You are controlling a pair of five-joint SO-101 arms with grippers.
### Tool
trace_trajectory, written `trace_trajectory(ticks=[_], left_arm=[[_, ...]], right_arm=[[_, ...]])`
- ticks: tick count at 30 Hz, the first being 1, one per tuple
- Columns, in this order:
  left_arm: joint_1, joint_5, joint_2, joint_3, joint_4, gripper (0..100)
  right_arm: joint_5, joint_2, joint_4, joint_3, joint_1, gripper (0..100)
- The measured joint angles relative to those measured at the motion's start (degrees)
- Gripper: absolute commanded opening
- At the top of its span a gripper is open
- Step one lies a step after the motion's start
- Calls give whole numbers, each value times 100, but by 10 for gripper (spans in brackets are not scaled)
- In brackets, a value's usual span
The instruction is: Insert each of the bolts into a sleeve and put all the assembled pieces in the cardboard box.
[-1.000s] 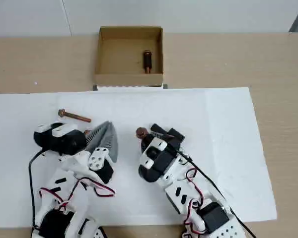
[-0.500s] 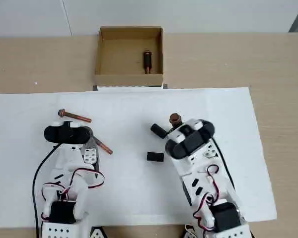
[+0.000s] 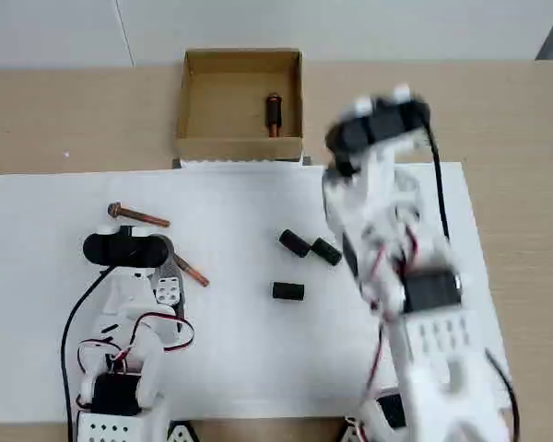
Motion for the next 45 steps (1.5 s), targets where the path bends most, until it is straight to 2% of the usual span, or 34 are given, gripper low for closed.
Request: trace_trajectory(ticks=[10,16,22,24,29,38,45], left_arm=[[0,0,0,0,0,6],[0,0,0,0,0,6],[0,0,0,0,0,6],[0,0,0,0,0,6],[0,0,0,0,0,6],[0,0,0,0,0,6],[0,0,0,0,0,6]], right_arm=[[26,3947,-712,-3059,-9,3],[677,5714,-1433,-4334,-79,3],[1574,7051,-2215,-4941,-387,5],[1829,7349,-2391,-5055,-457,14],[2154,7912,-2497,-5424,-501,159],[2198,8018,-2497,-5670,-501,162],[2198,8000,-2040,-5670,-501,158]])
